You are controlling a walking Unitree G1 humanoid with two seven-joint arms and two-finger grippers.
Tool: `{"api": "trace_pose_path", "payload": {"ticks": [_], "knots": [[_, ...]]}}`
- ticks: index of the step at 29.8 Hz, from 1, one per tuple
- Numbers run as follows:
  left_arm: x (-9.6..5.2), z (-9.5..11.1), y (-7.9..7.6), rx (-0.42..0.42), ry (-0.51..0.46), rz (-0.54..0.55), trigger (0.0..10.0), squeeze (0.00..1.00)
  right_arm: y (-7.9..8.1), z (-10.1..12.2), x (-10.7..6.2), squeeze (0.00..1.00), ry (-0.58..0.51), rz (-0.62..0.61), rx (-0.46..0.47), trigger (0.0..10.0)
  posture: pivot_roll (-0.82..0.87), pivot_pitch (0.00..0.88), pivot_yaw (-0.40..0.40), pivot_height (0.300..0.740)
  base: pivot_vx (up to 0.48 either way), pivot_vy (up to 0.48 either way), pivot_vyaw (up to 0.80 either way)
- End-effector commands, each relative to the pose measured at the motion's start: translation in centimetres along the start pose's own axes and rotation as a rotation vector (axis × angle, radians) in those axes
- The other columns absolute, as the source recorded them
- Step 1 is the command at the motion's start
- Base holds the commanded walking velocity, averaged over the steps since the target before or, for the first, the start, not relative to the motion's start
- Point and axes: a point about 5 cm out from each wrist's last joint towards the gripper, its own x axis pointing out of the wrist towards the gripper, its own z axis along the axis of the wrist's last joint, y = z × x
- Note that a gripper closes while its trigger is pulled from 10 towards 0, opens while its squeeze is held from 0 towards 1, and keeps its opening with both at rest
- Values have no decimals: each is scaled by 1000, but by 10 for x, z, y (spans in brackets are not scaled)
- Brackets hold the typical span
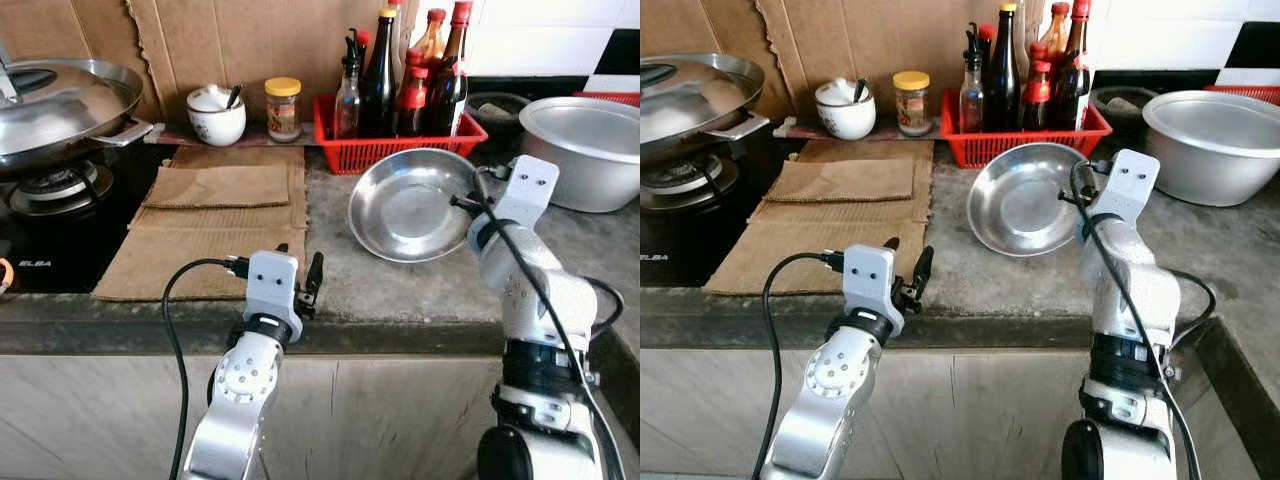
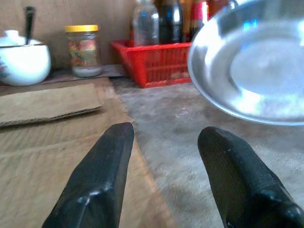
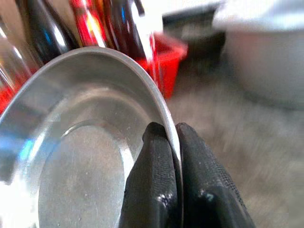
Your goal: Kitchen organization
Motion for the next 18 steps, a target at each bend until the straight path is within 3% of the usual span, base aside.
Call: {"api": "trace_pose_path", "payload": {"ticks": [1, 3, 9, 15, 18], "knots": [[3, 8, -1, 0, -24, -8, 10000, 0, 7, 21, -10, 0, -154, 22, -48, 0, 18, 5, -29, 740, 0, 0, -781], [4, 8, 0, 2, -28, -8, 10000, 0, 11, 21, -17, 0, -203, 26, -125, 0, 18, 5, -29, 740, 0, 0, -775], [5, 11, 2, 64, -47, -19, 10000, 0, 13, 9, -26, 0, -212, 26, -163, 0, 13, 0, -20, 740, 0, -161, -775], [7, 10, 4, 35, -32, -7, 10000, 0, 12, 3, -31, 0, -221, 16, -200, 0, 9, 9, -16, 740, 0, -449, -775], [8, 8, 5, 9, -17, -5, 10000, 0, 12, 1, -32, 0, -222, 10, -205, 0, 9, 9, -16, 740, 0, 0, -775]]}}
